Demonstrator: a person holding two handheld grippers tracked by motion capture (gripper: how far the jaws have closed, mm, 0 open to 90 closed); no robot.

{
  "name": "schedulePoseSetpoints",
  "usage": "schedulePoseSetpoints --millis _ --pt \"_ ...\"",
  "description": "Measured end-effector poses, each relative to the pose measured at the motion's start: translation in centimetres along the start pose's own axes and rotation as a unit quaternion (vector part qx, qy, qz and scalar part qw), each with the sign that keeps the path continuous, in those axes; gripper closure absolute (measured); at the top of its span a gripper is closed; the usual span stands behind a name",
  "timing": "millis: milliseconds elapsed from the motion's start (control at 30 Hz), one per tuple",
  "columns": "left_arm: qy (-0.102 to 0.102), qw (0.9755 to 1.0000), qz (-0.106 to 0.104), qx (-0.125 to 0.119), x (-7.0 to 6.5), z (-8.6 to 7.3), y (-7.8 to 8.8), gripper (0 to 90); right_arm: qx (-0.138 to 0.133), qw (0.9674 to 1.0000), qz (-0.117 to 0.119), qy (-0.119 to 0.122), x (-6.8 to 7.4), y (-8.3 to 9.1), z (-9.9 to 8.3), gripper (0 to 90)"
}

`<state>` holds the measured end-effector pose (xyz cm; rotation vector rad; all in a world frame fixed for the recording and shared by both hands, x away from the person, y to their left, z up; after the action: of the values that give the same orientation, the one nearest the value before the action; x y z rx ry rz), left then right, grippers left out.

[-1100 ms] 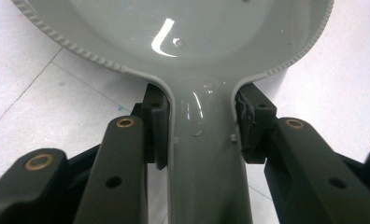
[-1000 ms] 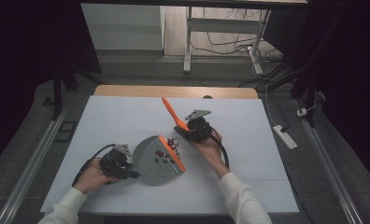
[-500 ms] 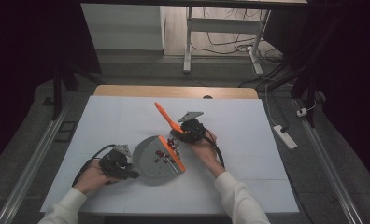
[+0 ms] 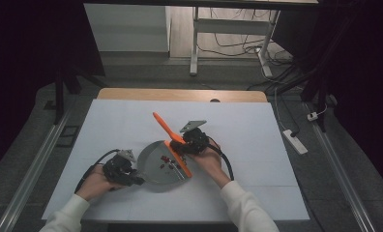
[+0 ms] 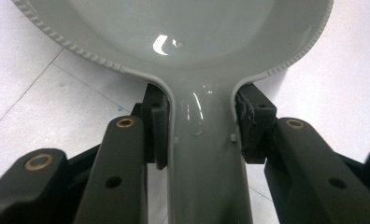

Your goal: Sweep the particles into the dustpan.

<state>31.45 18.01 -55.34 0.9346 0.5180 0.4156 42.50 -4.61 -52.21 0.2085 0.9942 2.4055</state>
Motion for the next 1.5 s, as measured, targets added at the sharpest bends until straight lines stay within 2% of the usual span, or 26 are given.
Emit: schedulePoseSetpoints --millis 133,233,267,300,367,433,500,600,767,933,1067,1167,1233,1267,1400,1500 --pt "0.000 1.0000 0.001 0.000 0.0 0.0 0.0 61.6 -0.008 0.9998 0.016 -0.005 0.8 0.3 0.0 70.4" --pt "-0.001 1.0000 0.001 0.001 0.0 0.0 0.0 61.6 -0.021 0.9981 0.053 -0.023 1.6 0.7 0.2 70.4" --pt "-0.001 1.0000 0.000 0.001 0.0 0.0 0.0 61.6 -0.027 0.9974 0.064 -0.019 2.0 0.8 0.3 70.4" --pt "0.000 1.0000 0.001 0.000 0.0 0.0 0.0 61.6 -0.031 0.9973 0.066 -0.012 2.4 1.1 0.5 70.4" --pt "-0.001 1.0000 0.000 0.001 0.0 0.0 0.0 61.6 -0.048 0.9976 0.051 0.002 2.6 2.0 1.0 70.4" --pt "0.000 1.0000 -0.001 0.002 -0.1 0.0 0.0 61.6 -0.070 0.9968 0.039 -0.003 2.3 3.0 1.4 70.4" --pt "-0.001 1.0000 -0.001 0.001 -0.1 0.0 0.0 61.6 -0.080 0.9966 0.019 -0.008 1.7 3.9 1.5 70.4" --pt "-0.001 1.0000 -0.001 0.002 -0.1 0.0 0.0 61.6 -0.076 0.9970 -0.007 -0.009 0.6 4.8 1.2 70.4" --pt "-0.001 1.0000 0.003 0.000 -0.1 0.0 0.0 61.6 -0.069 0.9967 -0.028 -0.032 -1.0 5.2 0.4 70.4" --pt "0.000 1.0000 0.001 0.002 -0.1 0.0 0.0 61.6 -0.053 0.9969 -0.047 -0.034 -2.0 4.6 -0.1 70.4" --pt "0.000 1.0000 0.002 0.001 -0.1 0.0 0.0 61.6 -0.026 0.9976 -0.060 -0.023 -2.5 3.1 -0.6 70.4" --pt "0.000 1.0000 0.002 0.001 -0.2 0.0 0.0 61.6 -0.009 0.9982 -0.057 -0.017 -2.6 1.8 -1.0 70.4" --pt "0.001 1.0000 0.001 0.002 -0.2 0.0 0.0 61.6 0.001 0.9983 -0.055 -0.018 -2.5 1.3 -1.2 70.4" --pt "0.001 1.0000 0.001 0.002 -0.2 0.0 0.0 61.7 -0.003 0.9985 -0.052 -0.018 -2.3 1.1 -1.1 70.4" --pt "0.001 1.0000 0.002 0.002 -0.2 0.0 -0.1 61.6 0.000 0.9986 -0.052 0.001 -1.6 0.7 -0.8 70.4" --pt "0.001 1.0000 0.001 0.001 -0.2 0.0 0.0 61.6 0.005 0.9987 -0.051 0.006 -1.0 0.6 -0.6 70.4"
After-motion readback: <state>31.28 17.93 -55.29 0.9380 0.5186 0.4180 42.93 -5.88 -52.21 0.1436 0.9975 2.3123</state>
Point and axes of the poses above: each handheld gripper's, and its own axes: y roughly backward along the jaws, z roughly out of its top, x roughly to its left, the point moved 4 cm from there along -y, roughly forward along the jaws, and after that the axes turned 1 degree about y, right-handed, at the moved point
